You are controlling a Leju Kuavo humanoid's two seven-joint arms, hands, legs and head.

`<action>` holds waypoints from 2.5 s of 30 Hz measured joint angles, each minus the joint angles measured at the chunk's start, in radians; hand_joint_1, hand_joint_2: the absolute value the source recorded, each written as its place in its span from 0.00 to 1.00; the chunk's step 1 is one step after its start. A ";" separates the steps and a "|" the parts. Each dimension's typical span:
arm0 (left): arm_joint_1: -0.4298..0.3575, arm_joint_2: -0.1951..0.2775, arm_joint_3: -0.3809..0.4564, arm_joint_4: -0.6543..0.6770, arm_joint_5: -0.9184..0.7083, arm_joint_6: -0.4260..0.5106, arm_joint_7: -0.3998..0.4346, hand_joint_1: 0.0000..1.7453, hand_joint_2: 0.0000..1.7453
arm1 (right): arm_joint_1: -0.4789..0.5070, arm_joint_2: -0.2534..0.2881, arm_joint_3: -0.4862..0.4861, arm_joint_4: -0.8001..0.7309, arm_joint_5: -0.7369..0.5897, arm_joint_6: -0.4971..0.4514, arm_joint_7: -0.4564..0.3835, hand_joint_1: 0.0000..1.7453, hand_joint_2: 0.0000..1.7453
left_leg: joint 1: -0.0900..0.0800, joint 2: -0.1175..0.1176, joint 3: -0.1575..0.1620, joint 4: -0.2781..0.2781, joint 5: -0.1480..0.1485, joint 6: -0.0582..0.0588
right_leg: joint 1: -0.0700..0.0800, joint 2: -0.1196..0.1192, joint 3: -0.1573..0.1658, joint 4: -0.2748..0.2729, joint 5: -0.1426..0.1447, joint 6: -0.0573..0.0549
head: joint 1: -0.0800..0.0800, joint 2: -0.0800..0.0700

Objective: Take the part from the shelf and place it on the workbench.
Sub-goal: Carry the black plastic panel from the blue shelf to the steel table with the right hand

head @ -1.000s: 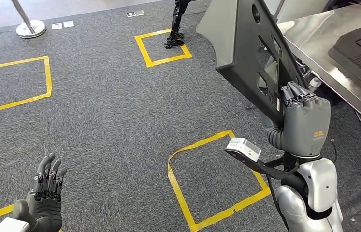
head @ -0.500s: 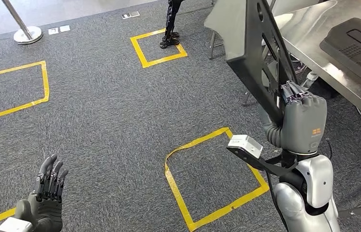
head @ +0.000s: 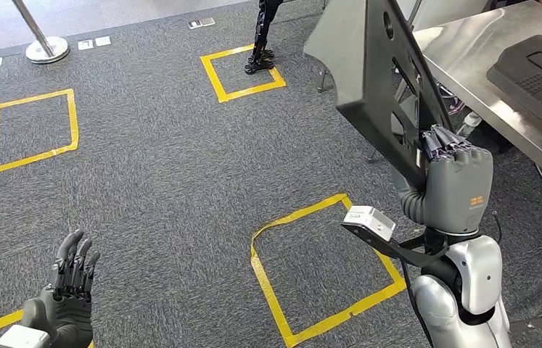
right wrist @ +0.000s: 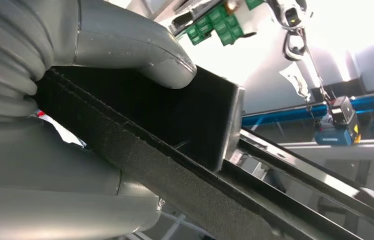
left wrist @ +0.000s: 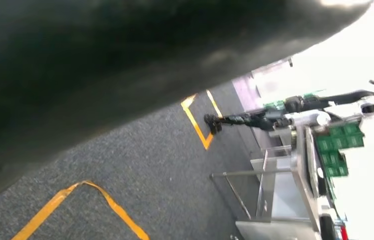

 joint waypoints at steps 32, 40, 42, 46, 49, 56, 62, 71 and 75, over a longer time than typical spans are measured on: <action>-0.001 0.005 0.001 0.011 0.012 -0.003 -0.029 0.00 0.00 | -0.017 0.005 0.000 0.030 0.010 0.009 0.001 1.00 1.00 | -0.007 -0.030 -0.047 0.069 -0.029 0.002 | 0.004 0.014 -0.008 0.013 -0.014 -0.003 | 0.012 0.000; -0.005 0.004 0.001 0.011 0.012 -0.011 -0.027 0.00 0.00 | -0.023 0.005 0.000 0.029 0.018 0.009 0.003 1.00 1.00 | -0.015 -0.030 -0.016 0.071 -0.062 -0.022 | 0.018 0.005 0.122 -0.272 0.112 -0.036 | 0.010 0.000; -0.003 0.004 0.001 0.011 0.012 -0.012 -0.028 0.00 0.00 | -0.020 0.006 0.000 0.029 0.018 0.008 0.003 1.00 1.00 | -0.013 -0.029 -0.042 0.138 -0.097 -0.032 | 0.006 0.005 0.144 -0.285 0.109 -0.051 | 0.009 0.000; 0.001 0.004 0.002 0.013 0.012 -0.013 -0.030 0.00 0.00 | -0.018 0.006 0.001 0.031 0.018 0.007 -0.001 1.00 1.00 | 0.000 -0.028 -0.163 0.343 -0.154 -0.050 | 0.006 0.006 0.169 -0.285 0.092 -0.062 | 0.009 0.000; 0.000 0.004 0.002 0.013 0.012 -0.015 -0.029 0.00 0.00 | -0.018 0.008 0.001 0.031 0.017 0.008 -0.001 1.00 1.00 | 0.015 -0.025 -0.111 0.202 -0.053 -0.066 | -0.001 0.012 0.188 -0.274 0.069 -0.046 | 0.009 0.000; -0.003 0.004 0.004 0.017 0.012 -0.016 -0.029 0.00 0.00 | -0.019 0.010 0.000 0.031 0.006 0.008 -0.002 1.00 1.00 | 0.008 -0.035 -0.048 0.091 -0.038 -0.031 | 0.000 0.014 0.167 -0.228 0.032 -0.013 | 0.012 0.000; -0.007 0.003 0.003 0.017 0.012 -0.015 -0.027 0.00 0.00 | -0.018 0.009 0.000 0.033 -0.010 0.009 -0.005 1.00 1.00 | 0.002 -0.035 -0.036 0.089 -0.055 -0.008 | 0.001 0.011 -0.029 0.046 -0.017 -0.010 | 0.015 0.000; -0.013 0.004 0.001 0.017 0.012 -0.014 -0.023 0.00 0.00 | -0.020 0.010 0.000 0.034 -0.010 0.012 -0.008 1.00 1.00 | -0.005 -0.035 -0.003 0.096 -0.098 -0.040 | 0.010 0.004 0.110 -0.253 0.105 -0.037 | 0.014 0.000; -0.010 0.005 0.001 0.022 0.012 -0.013 -0.023 0.00 0.00 | -0.019 0.010 0.000 0.038 -0.012 0.011 -0.009 1.00 1.00 | -0.002 -0.029 -0.114 0.311 -0.182 -0.049 | 0.006 0.003 0.151 -0.262 0.087 -0.065 | 0.007 0.000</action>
